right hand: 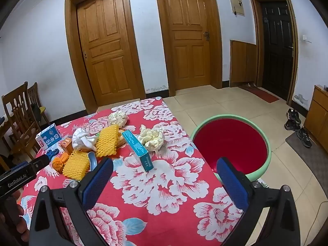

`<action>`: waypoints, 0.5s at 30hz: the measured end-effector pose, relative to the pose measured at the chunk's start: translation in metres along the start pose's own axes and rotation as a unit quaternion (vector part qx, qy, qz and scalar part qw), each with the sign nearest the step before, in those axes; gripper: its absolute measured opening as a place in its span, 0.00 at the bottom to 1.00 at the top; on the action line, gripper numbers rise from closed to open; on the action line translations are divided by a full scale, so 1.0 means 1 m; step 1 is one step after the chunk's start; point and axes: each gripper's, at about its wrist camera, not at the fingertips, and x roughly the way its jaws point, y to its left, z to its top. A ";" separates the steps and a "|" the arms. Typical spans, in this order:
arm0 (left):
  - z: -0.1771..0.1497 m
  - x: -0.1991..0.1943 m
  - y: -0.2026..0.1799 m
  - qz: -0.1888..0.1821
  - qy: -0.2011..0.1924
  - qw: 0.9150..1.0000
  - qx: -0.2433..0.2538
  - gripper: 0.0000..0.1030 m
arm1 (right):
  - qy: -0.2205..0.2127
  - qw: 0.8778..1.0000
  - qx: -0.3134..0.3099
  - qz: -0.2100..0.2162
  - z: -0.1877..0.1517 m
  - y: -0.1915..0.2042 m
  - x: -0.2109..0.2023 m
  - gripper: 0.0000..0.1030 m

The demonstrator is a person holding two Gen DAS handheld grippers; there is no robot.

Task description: Collect trash

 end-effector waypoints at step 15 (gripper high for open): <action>0.000 0.000 -0.001 0.003 0.001 1.000 0.001 0.88 | -0.001 1.000 0.001 0.001 0.000 -0.001 0.000 1.00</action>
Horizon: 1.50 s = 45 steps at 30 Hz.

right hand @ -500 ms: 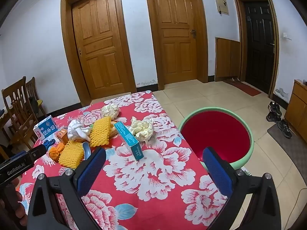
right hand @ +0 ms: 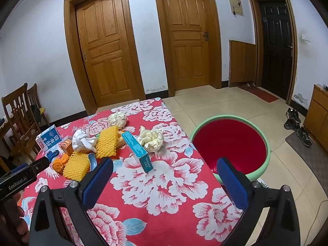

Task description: Collect trash

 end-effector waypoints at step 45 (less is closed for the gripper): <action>0.000 0.000 0.000 0.000 0.001 1.000 0.001 0.88 | 0.000 1.000 0.000 0.001 0.002 0.001 -0.003 1.00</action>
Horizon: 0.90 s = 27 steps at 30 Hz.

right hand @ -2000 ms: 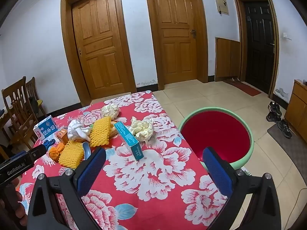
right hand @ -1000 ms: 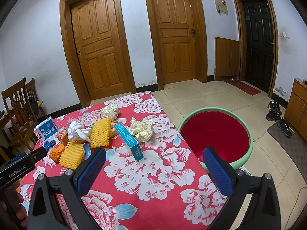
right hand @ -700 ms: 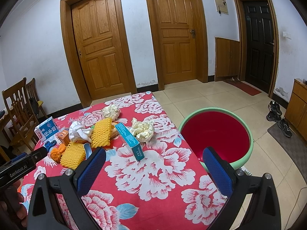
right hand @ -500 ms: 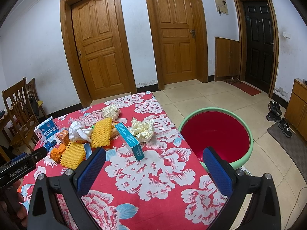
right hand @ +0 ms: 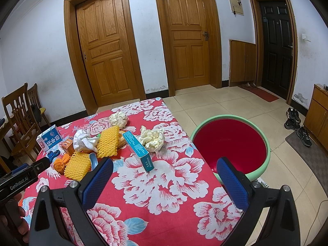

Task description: Collect trash

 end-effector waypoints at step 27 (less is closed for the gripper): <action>0.002 0.017 0.013 0.008 0.014 1.000 0.004 0.88 | 0.005 1.000 -0.002 0.003 0.002 -0.001 0.012 1.00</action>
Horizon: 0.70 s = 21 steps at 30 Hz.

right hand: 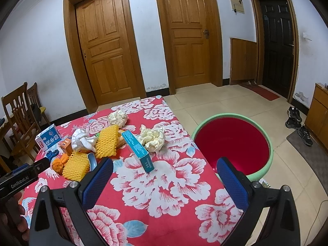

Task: Collect trash
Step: 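Grasp the orange tea box with the left gripper while the right gripper grasps the crumpled paper ball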

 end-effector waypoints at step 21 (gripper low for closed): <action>0.039 0.081 0.024 0.025 0.049 0.999 -0.004 0.86 | 0.051 0.999 -0.006 0.011 0.034 -0.002 0.080 1.00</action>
